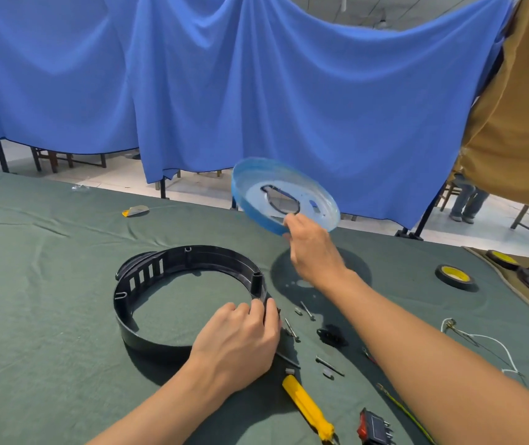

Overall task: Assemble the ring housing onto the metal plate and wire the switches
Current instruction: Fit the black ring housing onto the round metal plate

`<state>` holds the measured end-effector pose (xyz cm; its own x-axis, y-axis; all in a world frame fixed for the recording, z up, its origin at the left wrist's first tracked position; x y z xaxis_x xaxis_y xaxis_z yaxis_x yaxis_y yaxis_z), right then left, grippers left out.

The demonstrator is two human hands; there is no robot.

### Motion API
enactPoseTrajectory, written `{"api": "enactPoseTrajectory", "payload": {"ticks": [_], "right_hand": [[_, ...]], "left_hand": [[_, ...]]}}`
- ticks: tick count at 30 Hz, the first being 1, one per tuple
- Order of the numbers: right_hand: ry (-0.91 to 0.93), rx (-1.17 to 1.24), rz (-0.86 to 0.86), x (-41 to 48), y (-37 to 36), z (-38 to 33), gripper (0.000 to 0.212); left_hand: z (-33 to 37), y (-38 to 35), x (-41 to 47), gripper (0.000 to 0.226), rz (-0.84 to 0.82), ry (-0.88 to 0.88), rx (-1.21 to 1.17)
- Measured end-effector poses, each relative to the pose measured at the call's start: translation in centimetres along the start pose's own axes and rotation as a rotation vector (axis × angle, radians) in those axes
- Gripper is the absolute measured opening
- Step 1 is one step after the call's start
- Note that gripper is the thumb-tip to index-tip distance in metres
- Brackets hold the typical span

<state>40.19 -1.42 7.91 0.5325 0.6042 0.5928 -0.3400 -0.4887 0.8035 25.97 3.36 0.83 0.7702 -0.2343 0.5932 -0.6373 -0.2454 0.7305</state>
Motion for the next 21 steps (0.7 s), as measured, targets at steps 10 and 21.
{"api": "enactPoseTrajectory", "payload": {"ticks": [10,21], "right_hand": [[-0.061,0.188,0.072,-2.8,5.6,2.4,0.007],[-0.223,0.479,0.085,-7.1,8.5,1.3,0.003]], "left_hand": [[-1.3,-2.8,3.9,0.014,-0.131,0.044,-0.067],[-2.2,-0.9,3.0,0.033,-0.045,0.2,-0.275]]}}
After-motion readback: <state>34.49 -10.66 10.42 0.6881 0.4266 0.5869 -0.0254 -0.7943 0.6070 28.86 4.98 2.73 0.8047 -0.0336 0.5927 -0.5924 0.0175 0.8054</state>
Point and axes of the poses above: each hand's wrist, its own x-axis towards the middle knuckle, its own y-axis out of the back of the hand, z = x × y, the point moved 6 cm from there along x, towards the middle knuckle, and after that the axes turned 1 degree about y, right-handed, at the moved point
